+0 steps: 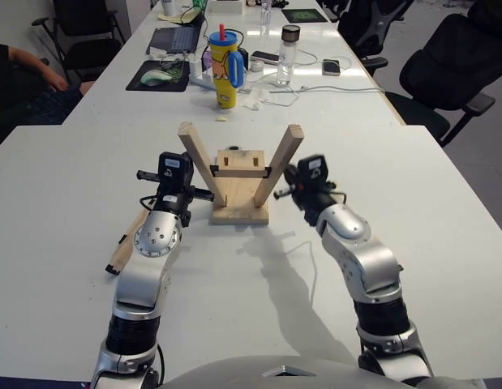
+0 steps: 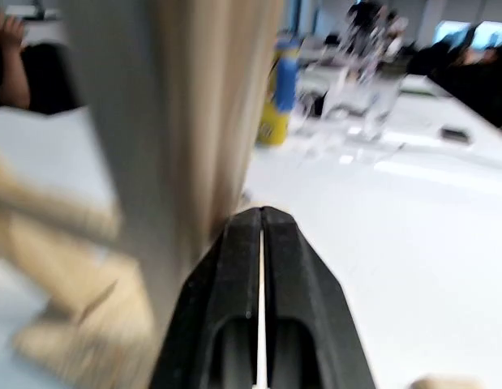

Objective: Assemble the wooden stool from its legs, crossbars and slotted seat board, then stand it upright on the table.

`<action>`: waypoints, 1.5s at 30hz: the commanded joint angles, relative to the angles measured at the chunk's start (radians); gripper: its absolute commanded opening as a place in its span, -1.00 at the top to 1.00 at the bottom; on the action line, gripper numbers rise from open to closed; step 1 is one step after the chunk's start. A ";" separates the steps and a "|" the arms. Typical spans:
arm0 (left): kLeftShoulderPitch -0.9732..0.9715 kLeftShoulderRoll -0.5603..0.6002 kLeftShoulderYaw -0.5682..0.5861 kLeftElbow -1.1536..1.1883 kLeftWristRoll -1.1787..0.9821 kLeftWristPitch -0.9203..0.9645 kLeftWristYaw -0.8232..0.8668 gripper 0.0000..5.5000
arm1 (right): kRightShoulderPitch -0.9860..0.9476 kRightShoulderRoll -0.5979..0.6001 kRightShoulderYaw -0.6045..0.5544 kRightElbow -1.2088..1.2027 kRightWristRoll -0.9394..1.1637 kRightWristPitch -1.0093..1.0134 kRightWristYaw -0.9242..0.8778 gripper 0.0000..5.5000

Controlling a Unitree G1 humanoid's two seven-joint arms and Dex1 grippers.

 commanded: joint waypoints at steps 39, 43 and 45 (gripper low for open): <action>-0.028 0.692 -0.223 0.313 -0.078 -0.062 -1.109 1.00 | -0.226 -0.123 0.156 0.324 0.009 -0.416 0.672 1.00; -0.028 0.699 -0.219 0.310 -0.079 -0.069 -1.120 1.00 | -0.230 -0.198 0.135 0.459 -0.075 -0.474 0.647 1.00; -0.027 0.716 -0.218 0.308 -0.074 -0.071 -1.131 1.00 | -0.252 -0.233 0.137 0.549 -0.130 -0.512 0.632 1.00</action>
